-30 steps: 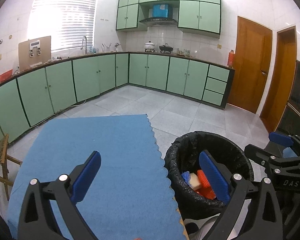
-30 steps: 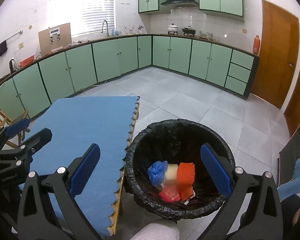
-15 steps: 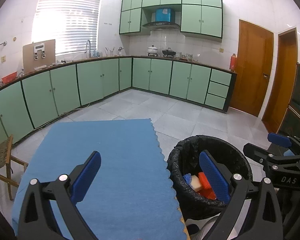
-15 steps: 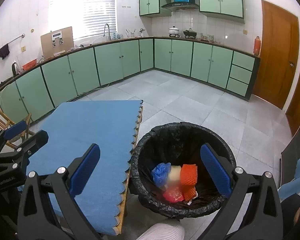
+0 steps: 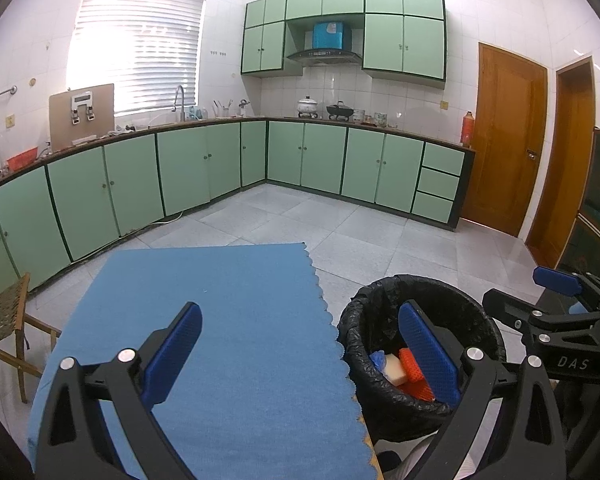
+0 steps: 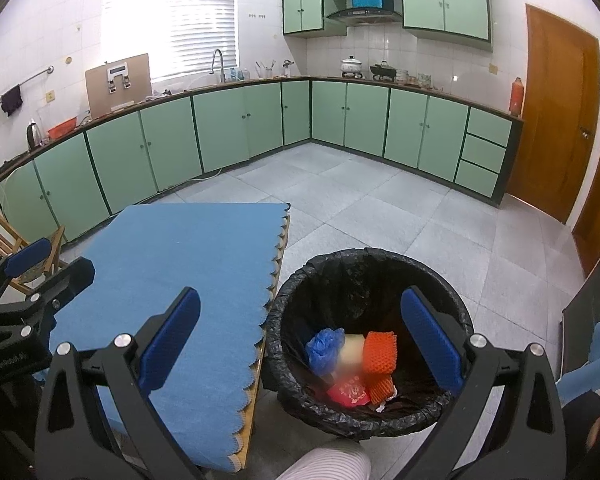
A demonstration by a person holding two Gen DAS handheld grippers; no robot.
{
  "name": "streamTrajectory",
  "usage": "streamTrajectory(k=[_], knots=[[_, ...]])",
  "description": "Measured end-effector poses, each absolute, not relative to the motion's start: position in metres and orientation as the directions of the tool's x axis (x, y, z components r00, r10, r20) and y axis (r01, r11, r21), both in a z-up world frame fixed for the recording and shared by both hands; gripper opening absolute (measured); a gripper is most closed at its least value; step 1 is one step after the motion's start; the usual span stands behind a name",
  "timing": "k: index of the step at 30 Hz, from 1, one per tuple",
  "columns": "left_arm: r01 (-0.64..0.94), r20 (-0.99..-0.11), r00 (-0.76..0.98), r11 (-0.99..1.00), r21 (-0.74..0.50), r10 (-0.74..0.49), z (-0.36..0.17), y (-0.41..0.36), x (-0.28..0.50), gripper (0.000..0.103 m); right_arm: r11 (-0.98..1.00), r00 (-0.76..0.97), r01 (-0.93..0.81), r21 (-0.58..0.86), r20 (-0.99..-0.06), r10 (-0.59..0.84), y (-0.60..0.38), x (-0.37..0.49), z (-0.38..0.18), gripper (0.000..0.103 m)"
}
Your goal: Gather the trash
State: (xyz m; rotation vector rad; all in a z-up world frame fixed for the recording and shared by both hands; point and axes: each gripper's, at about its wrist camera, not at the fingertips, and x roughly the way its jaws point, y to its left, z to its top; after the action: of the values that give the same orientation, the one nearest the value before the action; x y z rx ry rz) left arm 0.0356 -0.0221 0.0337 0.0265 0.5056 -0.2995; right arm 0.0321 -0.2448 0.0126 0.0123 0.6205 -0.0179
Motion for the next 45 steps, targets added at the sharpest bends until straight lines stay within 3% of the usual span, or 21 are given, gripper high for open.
streamTrajectory(k=[45], knots=[[0.284,-0.484,0.832,0.957,-0.049,-0.272,0.0372,-0.0215,0.0403,0.097,1.000,0.811,0.009,0.001,-0.585,-0.006,-0.2420,0.0386,0.0111,0.098]])
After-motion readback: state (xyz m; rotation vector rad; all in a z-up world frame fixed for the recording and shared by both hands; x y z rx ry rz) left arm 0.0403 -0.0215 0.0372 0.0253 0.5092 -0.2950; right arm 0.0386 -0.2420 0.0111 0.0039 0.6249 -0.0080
